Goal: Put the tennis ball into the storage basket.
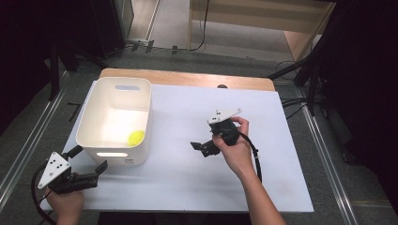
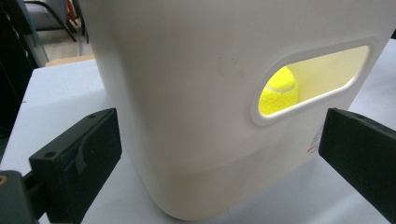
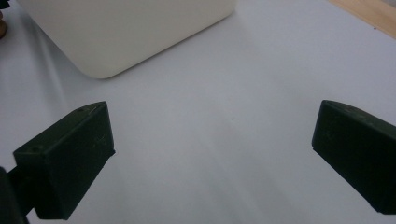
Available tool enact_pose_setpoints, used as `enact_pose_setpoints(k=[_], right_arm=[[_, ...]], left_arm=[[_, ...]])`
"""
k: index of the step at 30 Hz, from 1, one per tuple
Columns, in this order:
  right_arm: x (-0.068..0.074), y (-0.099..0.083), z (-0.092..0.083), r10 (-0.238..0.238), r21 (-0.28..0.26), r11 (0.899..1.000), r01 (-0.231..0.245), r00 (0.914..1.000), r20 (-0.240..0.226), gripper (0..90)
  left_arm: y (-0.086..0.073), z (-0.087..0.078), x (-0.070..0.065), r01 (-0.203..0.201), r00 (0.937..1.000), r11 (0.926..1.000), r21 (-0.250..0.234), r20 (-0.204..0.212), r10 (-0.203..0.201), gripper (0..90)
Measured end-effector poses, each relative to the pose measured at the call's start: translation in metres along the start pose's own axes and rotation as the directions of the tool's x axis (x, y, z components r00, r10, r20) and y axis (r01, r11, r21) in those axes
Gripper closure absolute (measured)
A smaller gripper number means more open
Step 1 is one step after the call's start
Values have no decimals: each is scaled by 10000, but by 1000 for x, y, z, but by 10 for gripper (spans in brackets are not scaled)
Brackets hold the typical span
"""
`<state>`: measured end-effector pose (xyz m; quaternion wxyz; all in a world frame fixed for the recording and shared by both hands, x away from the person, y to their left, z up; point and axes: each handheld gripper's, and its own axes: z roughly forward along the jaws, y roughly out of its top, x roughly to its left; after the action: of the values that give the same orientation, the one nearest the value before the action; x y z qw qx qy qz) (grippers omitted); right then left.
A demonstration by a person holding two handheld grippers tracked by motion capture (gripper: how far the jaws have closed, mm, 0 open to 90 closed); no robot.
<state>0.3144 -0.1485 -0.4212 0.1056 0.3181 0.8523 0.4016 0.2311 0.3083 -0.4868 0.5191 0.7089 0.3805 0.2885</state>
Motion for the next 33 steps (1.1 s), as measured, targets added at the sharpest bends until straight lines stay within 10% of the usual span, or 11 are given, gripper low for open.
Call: enact_pose_setpoints(k=[33], right_arm=[[-25,-83,-47,1607,-1164,9822,-1475,9805,1131,0]], left_arm=[[0,0,0,-9,10000,10000,46,-45,10,0]])
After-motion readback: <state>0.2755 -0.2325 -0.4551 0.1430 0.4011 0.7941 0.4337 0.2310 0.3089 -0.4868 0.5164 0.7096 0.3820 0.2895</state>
